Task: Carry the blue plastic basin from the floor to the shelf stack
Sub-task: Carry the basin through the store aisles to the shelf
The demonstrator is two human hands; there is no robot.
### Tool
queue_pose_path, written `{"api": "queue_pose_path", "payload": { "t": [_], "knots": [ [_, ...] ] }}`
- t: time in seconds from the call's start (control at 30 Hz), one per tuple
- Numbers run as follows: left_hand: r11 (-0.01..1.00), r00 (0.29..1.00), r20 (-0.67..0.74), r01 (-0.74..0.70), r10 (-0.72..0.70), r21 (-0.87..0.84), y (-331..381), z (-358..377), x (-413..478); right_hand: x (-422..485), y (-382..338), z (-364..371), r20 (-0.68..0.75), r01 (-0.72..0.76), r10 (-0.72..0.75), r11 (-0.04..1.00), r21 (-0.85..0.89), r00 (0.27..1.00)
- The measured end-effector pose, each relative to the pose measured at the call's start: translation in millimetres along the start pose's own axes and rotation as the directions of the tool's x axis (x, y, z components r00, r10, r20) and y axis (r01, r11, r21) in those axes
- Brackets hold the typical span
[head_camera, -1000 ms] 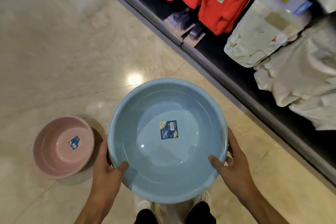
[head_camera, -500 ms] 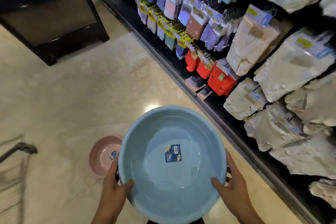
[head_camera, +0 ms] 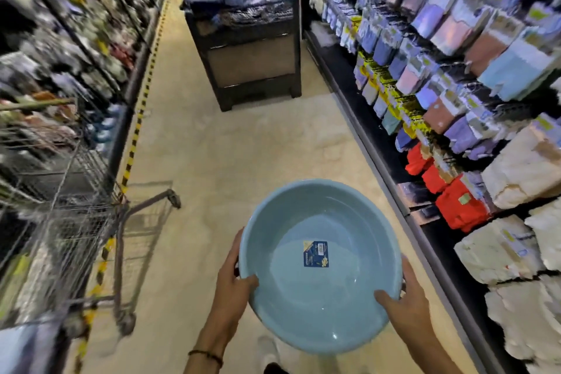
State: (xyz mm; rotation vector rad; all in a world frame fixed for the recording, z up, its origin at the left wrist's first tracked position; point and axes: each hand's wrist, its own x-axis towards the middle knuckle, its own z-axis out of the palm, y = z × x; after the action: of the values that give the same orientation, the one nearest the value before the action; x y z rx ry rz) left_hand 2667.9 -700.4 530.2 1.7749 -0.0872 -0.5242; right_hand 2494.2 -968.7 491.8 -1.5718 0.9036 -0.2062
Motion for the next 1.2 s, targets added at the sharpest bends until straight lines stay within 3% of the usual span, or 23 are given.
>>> {"api": "queue_pose_path", "payload": {
  "t": [0.23, 0.37, 0.5, 0.73, 1.03, 1.2],
  "knots": [
    [0.983, 0.99, -0.106, 0.079, -0.098, -0.167, -2, -61, 6, 24, -57, 55, 0.116, 0.032, -0.023, 0.996, -0.077, 0.993],
    [0.968, 0.985, -0.135, 0.071, -0.106, -0.241, -5, -94, 29, 45, -82, 99, 0.102, 0.038, -0.032, 0.998, -0.053, 0.994],
    [0.965, 0.987, -0.125, 0.065, -0.099, -0.254, -7, -129, 65, 69, -103, 146, 0.12, 0.115, -0.108, 0.992, -0.053, 0.987],
    [0.965, 0.977, -0.157, 0.102, -0.142, -0.241, -14, -166, 134, 123, -126, 204, 0.196, 0.113, -0.095, 0.99, -0.084, 0.976],
    [0.939, 0.912, -0.303, 0.187, -0.276, -0.29, -45, -139, 226, 238, -107, 260, 0.291, 0.051, -0.011, 0.99, -0.129, 0.957],
    [0.927, 0.883, -0.33, 0.242, -0.333, -0.288, -100, -132, 284, 310, -62, 291, 0.38, -0.005, 0.073, 0.984, -0.176, 0.922]
  ]
}}
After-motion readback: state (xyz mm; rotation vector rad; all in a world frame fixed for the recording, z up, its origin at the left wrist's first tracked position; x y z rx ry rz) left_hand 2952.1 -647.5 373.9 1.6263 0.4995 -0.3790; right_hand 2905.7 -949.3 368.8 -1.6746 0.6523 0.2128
